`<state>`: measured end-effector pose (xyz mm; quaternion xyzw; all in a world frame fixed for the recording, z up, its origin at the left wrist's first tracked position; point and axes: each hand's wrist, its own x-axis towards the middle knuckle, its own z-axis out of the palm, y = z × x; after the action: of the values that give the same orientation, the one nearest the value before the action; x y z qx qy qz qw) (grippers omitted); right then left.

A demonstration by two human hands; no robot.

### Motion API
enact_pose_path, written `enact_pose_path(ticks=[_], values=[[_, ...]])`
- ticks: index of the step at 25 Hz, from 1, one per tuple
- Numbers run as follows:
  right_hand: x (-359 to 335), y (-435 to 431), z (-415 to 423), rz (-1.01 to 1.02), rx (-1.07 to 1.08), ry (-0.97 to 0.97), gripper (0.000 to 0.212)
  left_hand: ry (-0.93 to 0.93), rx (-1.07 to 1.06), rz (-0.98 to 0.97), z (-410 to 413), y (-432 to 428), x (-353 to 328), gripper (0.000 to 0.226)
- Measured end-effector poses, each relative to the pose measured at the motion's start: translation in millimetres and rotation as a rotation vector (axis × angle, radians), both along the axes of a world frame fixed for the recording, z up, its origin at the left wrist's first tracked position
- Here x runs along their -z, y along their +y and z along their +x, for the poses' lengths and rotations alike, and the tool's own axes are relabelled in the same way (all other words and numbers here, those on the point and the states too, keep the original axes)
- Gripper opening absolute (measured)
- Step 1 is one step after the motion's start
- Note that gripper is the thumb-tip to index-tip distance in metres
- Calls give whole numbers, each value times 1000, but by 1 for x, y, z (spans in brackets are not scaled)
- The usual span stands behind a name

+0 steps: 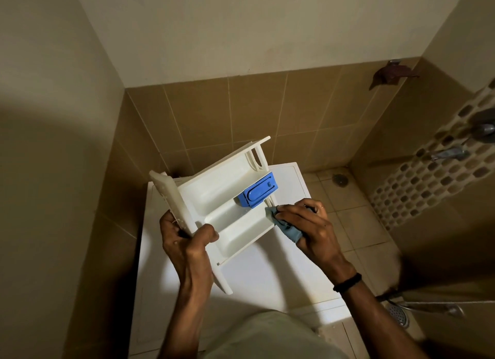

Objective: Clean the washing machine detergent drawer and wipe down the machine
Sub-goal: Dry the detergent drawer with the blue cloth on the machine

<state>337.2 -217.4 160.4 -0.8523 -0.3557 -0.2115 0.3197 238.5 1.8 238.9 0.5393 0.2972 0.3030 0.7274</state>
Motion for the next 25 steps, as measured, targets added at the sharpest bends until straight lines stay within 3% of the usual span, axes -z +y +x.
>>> enact_pose_path(ticks=[3, 6, 8, 9, 11, 14, 17, 20, 25], values=[[4, -16, 11, 101, 171, 88, 46, 14, -3, -25, -3, 7, 2, 68], [0, -28, 16, 515, 392, 433, 42, -15, -14, -89, -4, 10, 3, 61], [-11, -21, 8, 790, 353, 661, 41, -36, -9, -70, -3, 11, 0, 60], [-16, -16, 4, 809, 324, 691, 40, -38, -7, -61, -2, 12, 0, 59], [-28, -7, -3, 675, 279, 620, 46, -38, -8, -68, 0, 12, -2, 52], [-41, 9, -9, 217, 232, 249, 69, -31, -20, -93, 3, 9, -4, 47], [-44, 28, -20, -72, 319, 99, 69, -28, -40, -78, 6, 8, -7, 54], [-39, 41, -35, -95, 412, 177, 65, -28, -52, -86, 4, 9, -9, 55], [-51, 48, -48, 89, 477, 208, 67, 7, -53, -136, 0, 7, -2, 48]])
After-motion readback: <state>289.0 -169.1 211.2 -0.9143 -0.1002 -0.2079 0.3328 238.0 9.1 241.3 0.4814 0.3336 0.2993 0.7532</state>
